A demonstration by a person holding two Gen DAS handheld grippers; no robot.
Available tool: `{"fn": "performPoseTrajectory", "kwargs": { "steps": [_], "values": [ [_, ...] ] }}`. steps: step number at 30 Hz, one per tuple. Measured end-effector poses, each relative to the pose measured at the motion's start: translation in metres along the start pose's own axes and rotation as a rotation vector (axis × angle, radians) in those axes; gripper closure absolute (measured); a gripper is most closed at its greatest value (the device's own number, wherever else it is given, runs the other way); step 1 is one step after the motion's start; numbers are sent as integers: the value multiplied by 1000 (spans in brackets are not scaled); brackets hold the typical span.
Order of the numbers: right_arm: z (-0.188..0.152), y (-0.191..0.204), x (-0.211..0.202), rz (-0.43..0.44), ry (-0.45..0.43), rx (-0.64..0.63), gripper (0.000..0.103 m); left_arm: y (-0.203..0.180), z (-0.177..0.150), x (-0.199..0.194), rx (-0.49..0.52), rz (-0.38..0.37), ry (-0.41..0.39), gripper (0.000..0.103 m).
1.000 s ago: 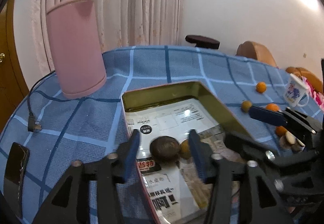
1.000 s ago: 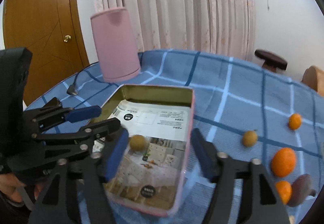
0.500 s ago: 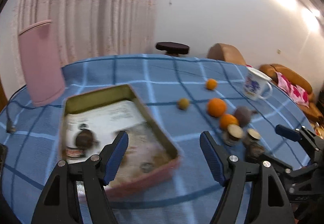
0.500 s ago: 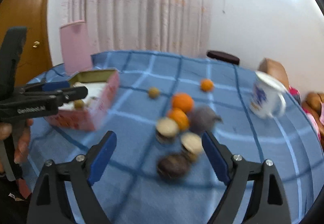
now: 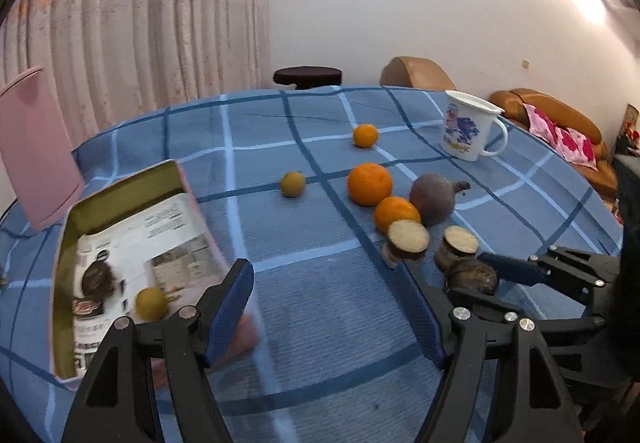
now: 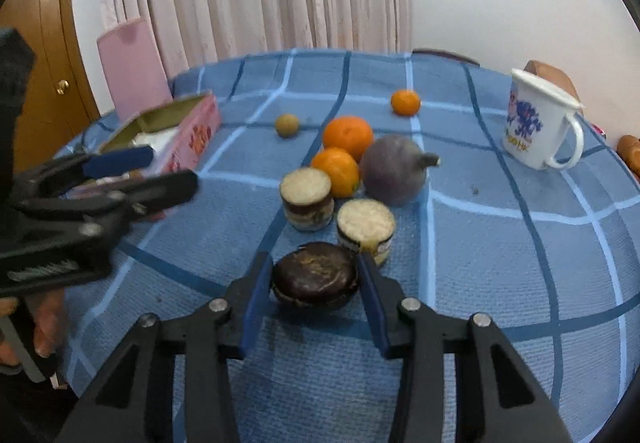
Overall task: Organize fruits
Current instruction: 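Grasp another dark round cake with the right tool while the left tool grasps a beige-topped cake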
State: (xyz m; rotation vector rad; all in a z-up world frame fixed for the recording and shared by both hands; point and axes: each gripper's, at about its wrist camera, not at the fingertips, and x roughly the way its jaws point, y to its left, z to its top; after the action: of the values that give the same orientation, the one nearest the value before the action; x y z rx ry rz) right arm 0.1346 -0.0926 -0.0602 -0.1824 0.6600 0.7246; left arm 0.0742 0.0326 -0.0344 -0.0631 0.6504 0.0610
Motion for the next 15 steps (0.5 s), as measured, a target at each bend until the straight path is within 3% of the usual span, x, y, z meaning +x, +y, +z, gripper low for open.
{"fn": "performPoseTrajectory", "kwargs": {
  "steps": [6,11,15],
  "values": [
    [1,-19,-19,-48,-87,81,57,-22,6,10,52,-22,5,29],
    [1,-36,-26,-69,-126,138,57,-33,13,39,44,-80,74,29],
    [0,-41,-29,-45,-167,165,57,-41,19,58,44,-106,123,41]
  ]
}}
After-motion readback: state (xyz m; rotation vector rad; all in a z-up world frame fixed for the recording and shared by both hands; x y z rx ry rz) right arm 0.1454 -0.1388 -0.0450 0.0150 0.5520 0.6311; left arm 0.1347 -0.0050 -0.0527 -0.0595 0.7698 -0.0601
